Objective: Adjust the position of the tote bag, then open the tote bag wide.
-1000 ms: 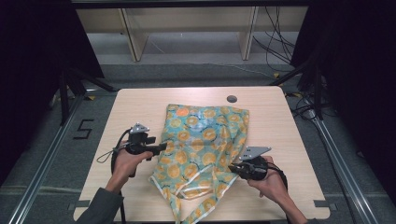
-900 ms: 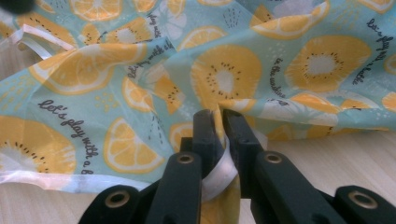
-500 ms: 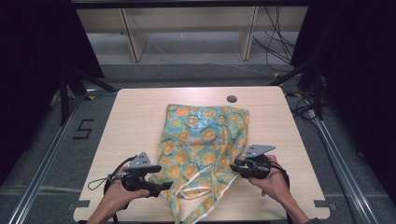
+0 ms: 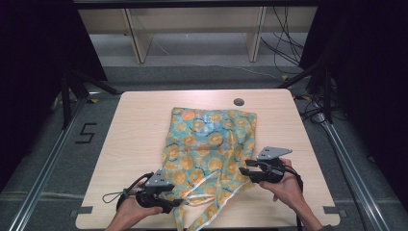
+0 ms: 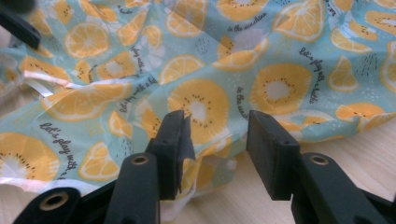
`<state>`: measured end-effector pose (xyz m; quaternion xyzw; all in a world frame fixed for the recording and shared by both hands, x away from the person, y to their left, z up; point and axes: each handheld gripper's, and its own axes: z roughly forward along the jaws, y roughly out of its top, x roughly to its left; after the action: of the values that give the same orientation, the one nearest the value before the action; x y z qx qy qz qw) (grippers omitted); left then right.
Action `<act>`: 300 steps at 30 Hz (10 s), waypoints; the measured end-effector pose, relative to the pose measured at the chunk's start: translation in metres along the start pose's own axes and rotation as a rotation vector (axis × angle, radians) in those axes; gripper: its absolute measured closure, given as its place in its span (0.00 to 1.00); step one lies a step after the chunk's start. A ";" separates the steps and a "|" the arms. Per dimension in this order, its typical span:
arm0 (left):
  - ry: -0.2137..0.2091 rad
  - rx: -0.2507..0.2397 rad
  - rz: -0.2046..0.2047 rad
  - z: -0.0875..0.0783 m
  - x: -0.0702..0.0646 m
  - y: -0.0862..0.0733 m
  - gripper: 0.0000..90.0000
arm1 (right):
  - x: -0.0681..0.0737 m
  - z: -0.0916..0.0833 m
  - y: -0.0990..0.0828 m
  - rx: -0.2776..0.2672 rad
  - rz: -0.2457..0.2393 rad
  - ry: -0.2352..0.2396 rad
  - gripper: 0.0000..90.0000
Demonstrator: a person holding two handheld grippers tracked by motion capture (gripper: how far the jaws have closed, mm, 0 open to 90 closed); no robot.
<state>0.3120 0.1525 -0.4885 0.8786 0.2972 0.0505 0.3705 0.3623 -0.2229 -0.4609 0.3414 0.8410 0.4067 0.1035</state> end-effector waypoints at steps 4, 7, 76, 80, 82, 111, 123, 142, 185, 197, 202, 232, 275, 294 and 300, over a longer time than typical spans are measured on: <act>0.031 -0.013 0.017 0.002 0.005 0.000 0.80 | -0.001 -0.001 0.001 -0.019 -0.024 -0.006 0.62; 0.057 -0.011 0.024 -0.002 0.008 0.002 0.98 | 0.001 -0.003 0.003 -0.031 -0.028 0.003 0.60; 0.161 -0.309 -0.197 -0.029 0.117 0.095 0.99 | 0.059 0.018 0.023 -0.030 -0.100 0.154 0.56; 0.161 -0.311 -0.201 -0.029 0.116 0.096 0.99 | 0.067 0.027 0.035 -0.029 -0.071 0.137 0.50; 0.163 -0.319 -0.204 -0.029 0.116 0.095 0.99 | 0.072 0.033 0.036 0.009 -0.079 0.130 0.51; 0.131 -0.207 -0.219 0.018 0.132 0.093 0.85 | -0.064 0.061 0.059 0.029 -0.003 -0.154 1.00; 0.120 -0.270 0.050 -0.048 0.042 0.114 0.55 | -0.065 0.058 0.060 0.022 -0.011 -0.145 1.00; 0.048 -0.021 -0.080 0.044 0.023 0.093 0.48 | -0.063 0.055 0.063 0.019 -0.003 -0.118 1.00; 0.025 -0.213 -0.380 0.021 0.134 0.167 0.94 | -0.053 0.041 0.089 -0.046 -0.121 -0.227 1.00; -0.005 -0.068 -0.313 0.033 0.112 0.146 0.55 | -0.085 0.067 0.064 0.067 -0.006 -0.213 1.00; -0.018 -0.117 -0.207 -0.003 0.076 0.150 0.41 | -0.083 0.060 0.068 0.054 -0.005 -0.208 1.00; 0.273 0.082 0.229 0.061 0.051 0.130 0.87 | -0.079 0.047 0.072 0.018 0.032 -0.149 0.81; 0.067 -0.132 -0.038 -0.003 0.094 0.182 0.99 | 0.004 -0.040 0.101 -0.180 -0.063 -0.004 0.56; 0.098 -0.091 -0.125 0.017 0.131 0.183 0.98 | 0.001 0.039 0.089 0.091 -0.248 -0.170 0.98; 0.057 -0.081 -0.115 0.027 0.124 0.177 0.96 | -0.043 0.031 0.101 -0.006 -0.137 -0.267 1.00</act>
<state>0.5073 0.1080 -0.4037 0.8425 0.3554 0.0660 0.3995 0.4580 -0.1884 -0.4089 0.3342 0.8398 0.3522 0.2429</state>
